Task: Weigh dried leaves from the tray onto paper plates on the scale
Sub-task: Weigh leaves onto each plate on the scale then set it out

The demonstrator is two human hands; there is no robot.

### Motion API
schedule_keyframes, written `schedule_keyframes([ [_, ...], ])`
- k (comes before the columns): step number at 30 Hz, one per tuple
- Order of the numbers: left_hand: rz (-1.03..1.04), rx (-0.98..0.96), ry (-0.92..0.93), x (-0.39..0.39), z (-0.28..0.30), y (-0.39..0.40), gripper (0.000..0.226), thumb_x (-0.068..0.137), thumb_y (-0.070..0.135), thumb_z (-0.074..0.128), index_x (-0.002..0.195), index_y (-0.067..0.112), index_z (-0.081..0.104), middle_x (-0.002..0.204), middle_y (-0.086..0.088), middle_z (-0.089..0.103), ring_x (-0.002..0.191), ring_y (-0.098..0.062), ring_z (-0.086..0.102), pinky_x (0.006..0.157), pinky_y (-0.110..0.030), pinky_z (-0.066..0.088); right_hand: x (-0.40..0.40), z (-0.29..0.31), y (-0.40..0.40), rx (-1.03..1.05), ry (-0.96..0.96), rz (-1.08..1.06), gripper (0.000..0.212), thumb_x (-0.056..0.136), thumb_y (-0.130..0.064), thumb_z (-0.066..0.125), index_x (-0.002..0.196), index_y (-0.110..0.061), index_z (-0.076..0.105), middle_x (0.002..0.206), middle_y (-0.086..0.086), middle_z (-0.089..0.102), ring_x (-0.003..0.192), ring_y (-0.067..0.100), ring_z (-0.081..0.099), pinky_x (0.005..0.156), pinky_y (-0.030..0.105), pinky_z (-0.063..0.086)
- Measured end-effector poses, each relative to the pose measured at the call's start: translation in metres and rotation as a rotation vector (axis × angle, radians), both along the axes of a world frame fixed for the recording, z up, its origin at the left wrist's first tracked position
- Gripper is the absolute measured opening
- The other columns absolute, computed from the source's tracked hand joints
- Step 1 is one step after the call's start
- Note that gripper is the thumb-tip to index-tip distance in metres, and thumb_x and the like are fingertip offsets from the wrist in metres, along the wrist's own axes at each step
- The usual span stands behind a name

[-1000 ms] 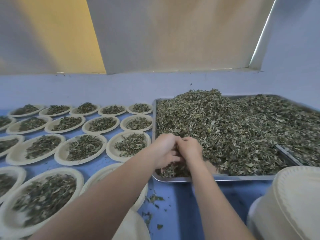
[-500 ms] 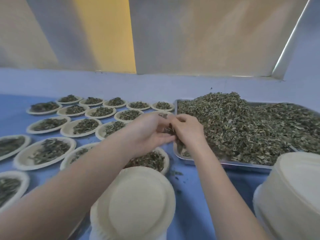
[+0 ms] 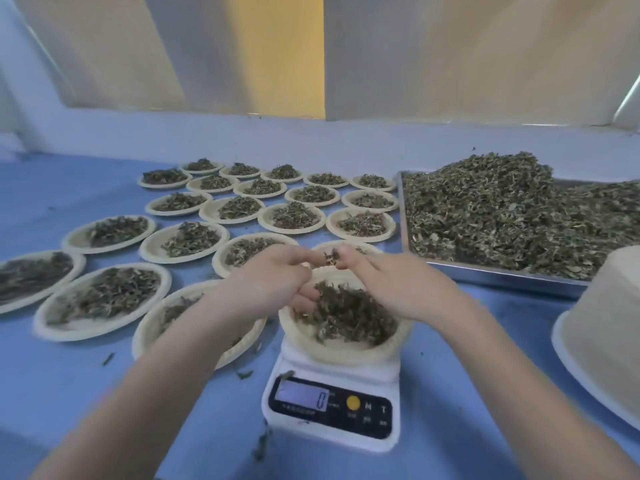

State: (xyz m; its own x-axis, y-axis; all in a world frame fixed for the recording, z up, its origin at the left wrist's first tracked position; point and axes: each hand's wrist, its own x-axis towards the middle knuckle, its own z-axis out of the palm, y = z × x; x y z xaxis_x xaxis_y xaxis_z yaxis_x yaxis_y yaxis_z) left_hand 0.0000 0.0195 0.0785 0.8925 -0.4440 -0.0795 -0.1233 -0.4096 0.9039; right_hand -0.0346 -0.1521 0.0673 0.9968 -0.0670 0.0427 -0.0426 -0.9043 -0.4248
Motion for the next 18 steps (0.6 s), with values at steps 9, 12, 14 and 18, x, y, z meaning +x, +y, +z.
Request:
schedule_keyframes([
  [9, 0.145, -0.170, -0.268, 0.015, -0.029, -0.004, 0.026, 0.094, 0.024, 0.050, 0.108, 0.039, 0.066, 0.095, 0.008, 0.064, 0.093, -0.017, 0.061, 0.094, -0.040, 0.049, 0.025, -0.018, -0.008, 0.152, 0.000, 0.078, 0.057, 0.095, -0.063, 0.011, 0.148, -0.044, 0.020, 0.158, -0.012, 0.013, 0.146, 0.010, 0.008, 0.118, 0.036, 0.009],
  [12, 0.100, -0.219, -0.291, 0.020, -0.040, -0.012, 0.026, 0.092, 0.033, 0.053, 0.115, 0.043, 0.062, 0.115, 0.015, 0.063, 0.113, -0.006, 0.054, 0.099, -0.034, 0.041, 0.029, -0.030, -0.011, 0.051, -0.053, 0.096, 0.078, 0.078, -0.081, 0.002, 0.147, -0.048, 0.009, 0.160, -0.006, 0.002, 0.148, 0.020, -0.002, 0.118, 0.048, 0.005],
  [14, 0.087, -0.232, -0.299, 0.023, -0.045, -0.016, 0.027, 0.090, 0.037, 0.055, 0.115, 0.044, 0.062, 0.120, 0.018, 0.060, 0.117, -0.003, 0.051, 0.097, -0.030, 0.040, 0.015, -0.036, -0.018, 0.201, -0.138, 0.140, 0.064, 0.082, -0.077, 0.012, 0.143, -0.057, 0.012, 0.159, -0.016, 0.001, 0.146, 0.011, -0.008, 0.118, 0.043, -0.003],
  [18, 0.074, -0.270, -0.313, 0.030, -0.049, -0.020, 0.025, 0.089, 0.039, 0.056, 0.112, 0.045, 0.063, 0.120, 0.023, 0.060, 0.113, 0.004, 0.052, 0.093, -0.026, 0.039, 0.005, -0.044, -0.023, 0.351, -0.256, 0.132, 0.056, 0.086, -0.067, 0.022, 0.141, -0.056, 0.025, 0.157, -0.020, 0.011, 0.145, 0.001, -0.003, 0.120, 0.043, -0.002],
])
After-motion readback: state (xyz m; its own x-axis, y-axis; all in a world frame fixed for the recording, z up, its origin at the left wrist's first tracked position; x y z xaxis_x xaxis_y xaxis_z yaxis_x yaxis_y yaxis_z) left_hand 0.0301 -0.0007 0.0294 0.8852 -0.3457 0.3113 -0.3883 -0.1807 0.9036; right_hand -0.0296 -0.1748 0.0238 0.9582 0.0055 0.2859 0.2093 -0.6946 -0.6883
